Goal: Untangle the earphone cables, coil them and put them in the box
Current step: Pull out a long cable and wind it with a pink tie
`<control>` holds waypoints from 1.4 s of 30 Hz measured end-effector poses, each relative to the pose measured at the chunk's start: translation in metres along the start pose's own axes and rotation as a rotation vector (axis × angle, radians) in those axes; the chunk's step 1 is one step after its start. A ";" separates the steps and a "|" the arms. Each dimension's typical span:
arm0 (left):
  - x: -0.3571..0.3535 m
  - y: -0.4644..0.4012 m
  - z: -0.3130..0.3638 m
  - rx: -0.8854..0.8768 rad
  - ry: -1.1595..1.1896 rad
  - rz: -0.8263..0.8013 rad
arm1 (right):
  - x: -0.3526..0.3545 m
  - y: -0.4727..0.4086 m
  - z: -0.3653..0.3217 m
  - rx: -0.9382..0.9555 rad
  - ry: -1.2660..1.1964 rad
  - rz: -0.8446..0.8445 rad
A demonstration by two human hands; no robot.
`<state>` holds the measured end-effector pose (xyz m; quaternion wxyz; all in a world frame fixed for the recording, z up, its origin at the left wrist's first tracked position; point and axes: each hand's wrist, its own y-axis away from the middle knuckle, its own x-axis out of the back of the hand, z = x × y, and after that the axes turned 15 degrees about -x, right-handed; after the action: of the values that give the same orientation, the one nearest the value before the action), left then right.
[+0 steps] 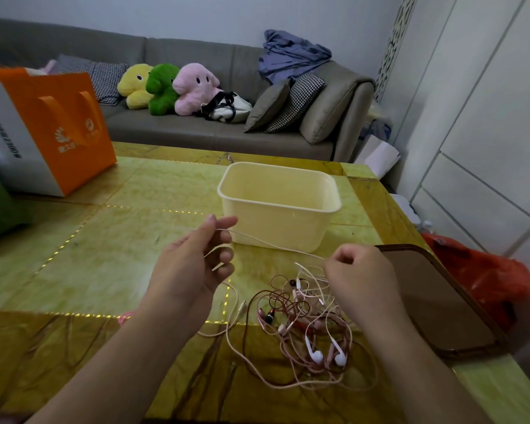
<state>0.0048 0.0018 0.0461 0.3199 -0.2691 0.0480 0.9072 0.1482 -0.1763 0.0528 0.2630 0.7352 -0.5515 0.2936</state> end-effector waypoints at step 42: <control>-0.005 0.010 0.002 0.019 -0.482 -0.351 | -0.005 0.008 -0.009 0.236 -0.387 -0.595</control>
<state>0.0012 -0.0081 0.0497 0.4764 -0.0471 -0.0682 0.8753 0.1376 -0.1687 0.0559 0.1412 0.9305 -0.3155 0.1215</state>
